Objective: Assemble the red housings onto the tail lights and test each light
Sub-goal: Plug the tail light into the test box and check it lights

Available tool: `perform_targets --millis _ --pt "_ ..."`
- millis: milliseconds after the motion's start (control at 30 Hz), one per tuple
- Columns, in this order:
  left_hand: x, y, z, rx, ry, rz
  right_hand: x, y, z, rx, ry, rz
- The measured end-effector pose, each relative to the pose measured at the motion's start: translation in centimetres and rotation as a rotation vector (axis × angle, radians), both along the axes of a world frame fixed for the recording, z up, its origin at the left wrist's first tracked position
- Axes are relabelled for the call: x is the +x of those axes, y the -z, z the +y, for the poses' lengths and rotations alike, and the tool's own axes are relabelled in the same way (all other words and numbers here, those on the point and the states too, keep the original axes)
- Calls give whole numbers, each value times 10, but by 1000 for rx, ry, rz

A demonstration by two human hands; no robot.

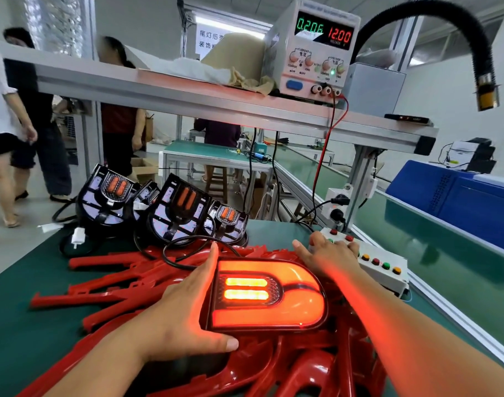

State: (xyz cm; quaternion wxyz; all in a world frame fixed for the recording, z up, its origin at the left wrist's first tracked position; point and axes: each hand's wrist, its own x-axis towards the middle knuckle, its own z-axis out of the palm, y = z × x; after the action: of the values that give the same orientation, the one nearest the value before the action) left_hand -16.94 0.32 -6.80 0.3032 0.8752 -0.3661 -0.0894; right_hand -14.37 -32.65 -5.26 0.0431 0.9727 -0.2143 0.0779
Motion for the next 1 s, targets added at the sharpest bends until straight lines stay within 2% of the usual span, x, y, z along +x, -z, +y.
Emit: perform_targets --millis 133,233,400,500,767,867,1000 --pt "0 1 -1 -7 18 -10 -2 -4 -2 94 -24 -20" --pt "-1 2 0 -11 6 40 -17 -8 -9 235 -56 -149" --pt "-2 3 0 3 -16 50 -65 -12 -34 171 138 -362" --pt "-2 3 0 1 -18 48 -93 -4 -49 131 236 -330" --pt "-3 1 -2 -17 -2 27 -105 14 -57 120 178 -189" --pt "0 2 -3 -27 11 -20 -103 16 -58 112 191 -195" --pt "2 6 -1 -37 -3 13 -103 15 -56 91 201 -193"
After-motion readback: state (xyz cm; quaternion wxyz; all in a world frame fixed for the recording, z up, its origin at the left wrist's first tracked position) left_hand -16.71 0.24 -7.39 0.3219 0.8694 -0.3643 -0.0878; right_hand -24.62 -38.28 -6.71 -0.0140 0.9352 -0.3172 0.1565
